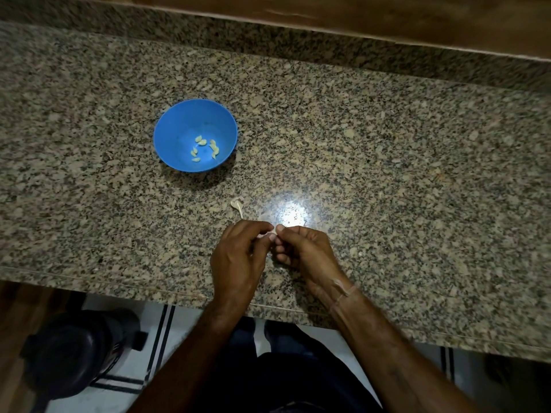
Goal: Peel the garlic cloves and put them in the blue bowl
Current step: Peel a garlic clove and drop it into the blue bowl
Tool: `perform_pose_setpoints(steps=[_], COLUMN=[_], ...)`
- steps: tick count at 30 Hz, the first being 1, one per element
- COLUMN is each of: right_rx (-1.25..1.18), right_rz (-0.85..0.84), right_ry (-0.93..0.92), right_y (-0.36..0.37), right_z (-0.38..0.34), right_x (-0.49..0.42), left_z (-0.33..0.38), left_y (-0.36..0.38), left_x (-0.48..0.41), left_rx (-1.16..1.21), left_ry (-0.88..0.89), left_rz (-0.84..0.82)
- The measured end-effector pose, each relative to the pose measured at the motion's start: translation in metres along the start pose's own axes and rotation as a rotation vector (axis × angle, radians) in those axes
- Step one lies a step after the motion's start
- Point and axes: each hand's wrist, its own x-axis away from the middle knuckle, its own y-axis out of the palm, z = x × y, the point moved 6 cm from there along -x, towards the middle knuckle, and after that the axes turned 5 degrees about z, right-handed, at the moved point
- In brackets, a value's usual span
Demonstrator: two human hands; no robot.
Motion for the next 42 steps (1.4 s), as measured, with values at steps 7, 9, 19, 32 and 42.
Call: perform_pose_setpoints(steps=[7,9,19,32,42], right_rx=[-0.042,-0.035,0.289,0.269,0.034], right_rz=[-0.017,-0.018,0.049,0.020,0.039], right_ry=[-0.097,-0.159,-0.480,-0.511,-0.308], right_y=[0.004,0.004,-0.004,0.003,0.006], right_z=[-0.002,-0.002,-0.009,-0.017,-0.001], right_x=[0.006,0.008,0.002,0.004,0.003], left_z=[0.001,0.002,-0.013,-0.012,-0.008], left_y=[-0.001,-0.002,0.022,0.045,0.032], left_x=[-0.001,0.002,0.011,0.024,0.007], left_rx=[-0.043,-0.050,0.446,0.807,0.407], left_ry=[0.024,-0.012,-0.405,-0.935,-0.509], left_rz=[0.024,0.034,-0.151,-0.273,-0.099])
